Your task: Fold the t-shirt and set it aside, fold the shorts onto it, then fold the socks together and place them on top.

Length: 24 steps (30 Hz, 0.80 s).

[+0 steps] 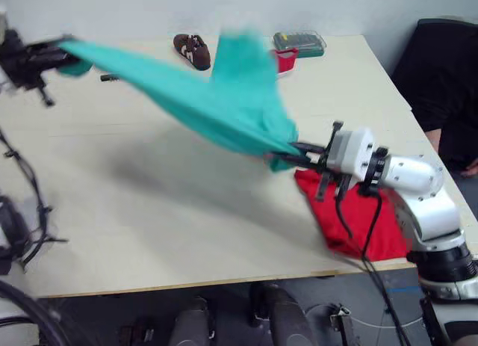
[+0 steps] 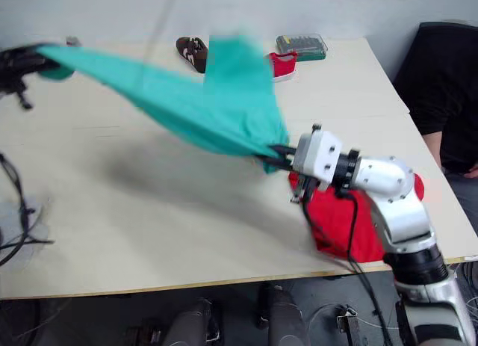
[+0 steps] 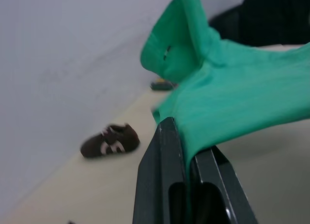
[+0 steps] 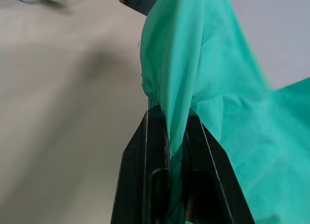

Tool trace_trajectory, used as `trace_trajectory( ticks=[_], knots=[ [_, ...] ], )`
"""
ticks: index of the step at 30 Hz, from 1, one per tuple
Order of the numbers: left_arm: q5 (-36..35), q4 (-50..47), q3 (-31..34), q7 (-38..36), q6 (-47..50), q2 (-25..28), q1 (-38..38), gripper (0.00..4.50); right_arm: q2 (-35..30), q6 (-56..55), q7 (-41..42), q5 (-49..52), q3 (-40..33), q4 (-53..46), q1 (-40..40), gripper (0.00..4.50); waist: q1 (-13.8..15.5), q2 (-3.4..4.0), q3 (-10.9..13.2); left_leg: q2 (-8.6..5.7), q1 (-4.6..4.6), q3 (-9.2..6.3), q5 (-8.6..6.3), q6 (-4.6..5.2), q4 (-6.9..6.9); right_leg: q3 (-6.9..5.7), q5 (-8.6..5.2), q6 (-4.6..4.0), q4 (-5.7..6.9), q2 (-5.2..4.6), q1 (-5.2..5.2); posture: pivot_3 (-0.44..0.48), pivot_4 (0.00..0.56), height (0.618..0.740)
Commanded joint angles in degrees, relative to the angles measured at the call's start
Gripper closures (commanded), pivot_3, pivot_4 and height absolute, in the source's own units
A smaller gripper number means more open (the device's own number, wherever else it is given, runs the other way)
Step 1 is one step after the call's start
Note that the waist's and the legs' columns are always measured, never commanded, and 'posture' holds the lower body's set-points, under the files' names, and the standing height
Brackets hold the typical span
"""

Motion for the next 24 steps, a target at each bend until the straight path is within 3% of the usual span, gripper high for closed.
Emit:
trace_trajectory(
  ticks=[1, 4, 7, 12, 16, 17, 20, 22, 24],
  knots=[
    [-2.3, -12.0, 3.3, -7.8, 6.3, 8.3, 14.7, 4.46, 1.0, -3.8, 1.0, -3.2, 3.0, -0.5, 6.2, 4.5, 0.6, -0.11, 0.1, 0.03, 0.16, -0.11, -0.02, 0.0, 0.07, 0.15, 0.02, -0.02, 0.12, -0.01, 0.07, 0.0, 0.15, 0.74],
    [-6.1, -24.0, 7.2, -12.7, 13.3, 14.0, 37.7, 4.46, -0.5, -3.8, 3.5, -3.6, 5.1, -1.4, 11.1, 4.5, 0.5, 0.41, -0.3, 0.28, 0.31, -0.36, -0.33, 0.05, 0.76, 0.27, 0.21, -0.17, 0.0, -0.14, 0.38, 0.0, 0.15, 0.74],
    [-9.0, -34.9, 14.1, -12.1, 17.5, 15.0, 53.0, 4.46, -2.3, -1.0, 6.2, -1.1, 5.5, -4.7, 14.3, 4.5, 0.7, 0.28, -0.1, 0.35, 0.27, -0.44, -0.46, -0.07, 0.82, 0.36, -0.1, -0.44, 0.51, -0.23, 0.15, 0.0, 0.15, 0.74],
    [-14.0, -46.3, 20.0, -12.9, 22.0, 17.8, 71.3, 4.46, -6.3, 3.2, 11.4, 2.2, 7.0, -8.0, 19.1, 4.5, 1.9, 0.19, -0.2, 0.39, 0.25, -0.55, -0.44, -0.2, 0.91, 0.25, -0.17, -0.58, 0.51, -0.19, 0.15, 0.0, 0.15, 0.74],
    [-20.8, -47.6, 21.3, -12.9, 24.0, 23.3, 77.5, 4.46, -8.4, 9.2, 14.1, 7.3, 6.2, -9.8, 21.6, 4.5, 2.4, 0.29, -0.2, 0.39, 0.29, -0.6, -0.69, 0.13, 0.9, 0.23, -0.18, -0.59, 0.38, -0.18, 0.24, 0.0, 0.15, 0.74],
    [-22.2, -47.3, 21.0, -12.9, 23.9, 24.6, 78.1, 4.46, -9.0, 10.9, 14.7, 9.1, 5.7, -10.5, 22.3, 4.5, 2.5, 0.29, -0.2, 0.4, 0.27, -0.61, -0.69, 0.13, 0.9, 0.22, -0.2, -0.61, 0.36, -0.16, 0.23, 0.0, 0.15, 0.74],
    [-24.8, -44.1, 14.1, -12.9, 23.3, 26.2, 69.9, 4.46, -8.4, 15.1, 12.7, 13.4, 3.1, -11.6, 23.7, 4.5, 3.2, 0.31, -0.2, 0.43, 0.27, -0.65, -0.71, 0.09, 0.87, 0.17, -0.22, -0.66, 0.35, -0.12, 0.23, 0.0, 0.15, 0.74],
    [-21.1, -40.0, 5.0, -12.5, 21.9, 22.3, 54.9, 4.46, -7.1, 19.3, 10.3, 18.5, 0.3, -11.1, 23.6, 4.5, 3.5, 0.39, -0.2, 0.43, 0.26, -0.62, -0.71, 0.07, 0.87, 0.17, -0.22, -0.66, 0.34, -0.07, 0.23, 0.0, 0.15, 0.74],
    [-13.2, -31.6, -4.8, -11.0, 18.7, 13.6, 34.7, 4.46, -5.7, 24.5, 7.6, 24.9, -3.1, -10.3, 23.0, 4.5, 4.1, 0.51, -0.3, 0.37, 0.27, -0.62, -0.66, 0.08, 0.88, 0.16, -0.2, -0.64, 0.35, -0.02, 0.3, 0.0, 0.15, 0.74]
  ],
)
